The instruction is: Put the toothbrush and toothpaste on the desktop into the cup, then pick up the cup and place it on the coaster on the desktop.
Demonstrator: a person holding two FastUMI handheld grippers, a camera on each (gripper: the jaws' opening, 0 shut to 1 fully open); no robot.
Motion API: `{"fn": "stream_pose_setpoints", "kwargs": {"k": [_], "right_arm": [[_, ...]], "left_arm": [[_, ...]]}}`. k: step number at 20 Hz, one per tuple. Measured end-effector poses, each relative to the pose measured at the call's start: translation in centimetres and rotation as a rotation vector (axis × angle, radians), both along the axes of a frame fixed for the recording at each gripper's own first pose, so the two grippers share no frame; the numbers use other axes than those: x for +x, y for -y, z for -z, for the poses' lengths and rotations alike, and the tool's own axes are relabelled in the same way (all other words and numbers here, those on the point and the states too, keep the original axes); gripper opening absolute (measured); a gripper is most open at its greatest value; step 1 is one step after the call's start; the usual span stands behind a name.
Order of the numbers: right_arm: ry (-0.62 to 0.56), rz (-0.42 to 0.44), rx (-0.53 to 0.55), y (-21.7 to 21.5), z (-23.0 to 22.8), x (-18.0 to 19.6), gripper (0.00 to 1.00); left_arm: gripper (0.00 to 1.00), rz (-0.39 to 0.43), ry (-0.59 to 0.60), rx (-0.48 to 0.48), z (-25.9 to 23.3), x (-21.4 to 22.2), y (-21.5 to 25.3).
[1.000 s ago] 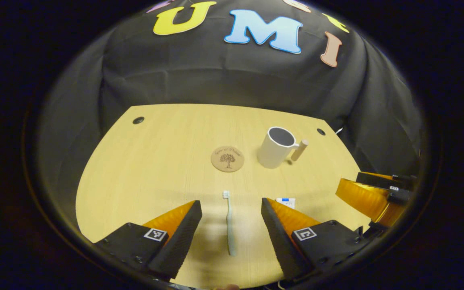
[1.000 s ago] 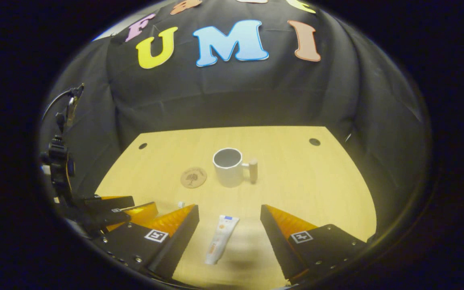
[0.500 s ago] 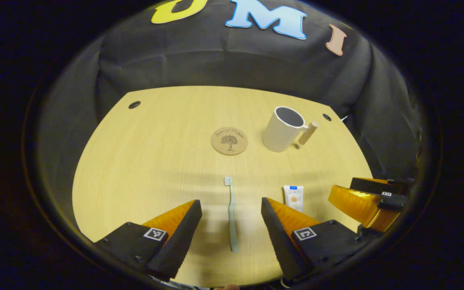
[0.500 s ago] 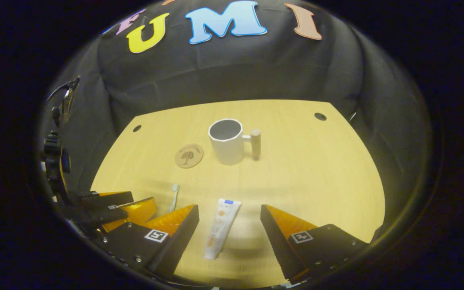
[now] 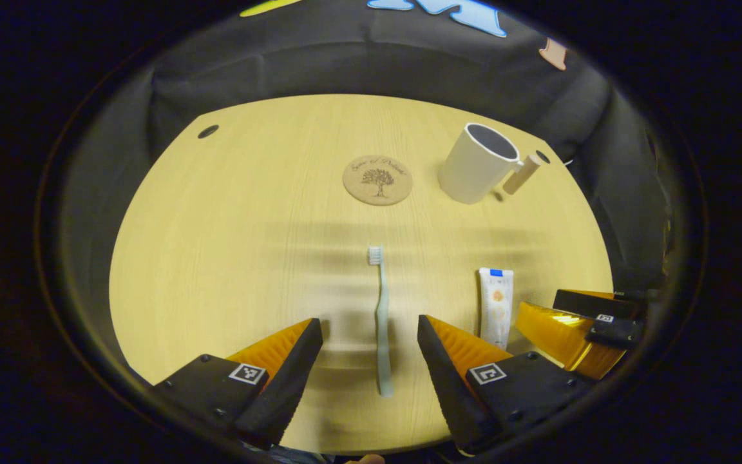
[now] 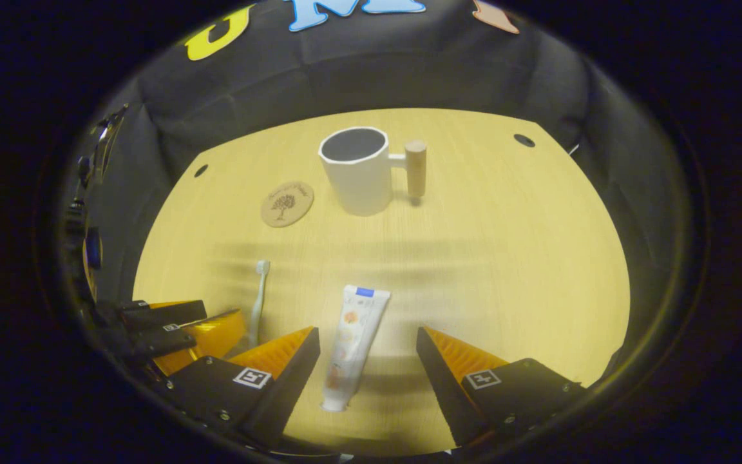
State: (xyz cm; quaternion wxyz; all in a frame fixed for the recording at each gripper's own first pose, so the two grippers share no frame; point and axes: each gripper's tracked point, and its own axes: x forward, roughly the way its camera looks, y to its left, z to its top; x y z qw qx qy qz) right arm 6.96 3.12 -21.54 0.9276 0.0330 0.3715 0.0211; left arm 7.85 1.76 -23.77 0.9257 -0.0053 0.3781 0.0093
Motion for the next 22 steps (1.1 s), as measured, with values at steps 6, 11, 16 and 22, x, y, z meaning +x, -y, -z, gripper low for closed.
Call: {"fn": "stream_pose_setpoints", "kwargs": {"k": [6,11,16,22], "right_arm": [[-0.110,0.001,0.001,-0.7,2.0,0.6,0.89],[-0.176,0.028,0.003,-0.5,3.5,0.7,0.89],[-0.230,0.054,0.015,-0.5,4.4,1.0,0.86],[-0.261,0.076,-0.037,0.3,5.1,1.1,0.87]], "left_arm": [[0.99,-0.024,-0.083,-0.004,1.9,0.7,-0.6],[0.98,-0.032,-0.156,0.022,3.3,0.9,-1.0],[0.98,-0.066,-0.209,0.052,4.4,0.9,-1.7],[0.94,-0.079,-0.228,0.079,4.1,0.9,-1.7]]}}
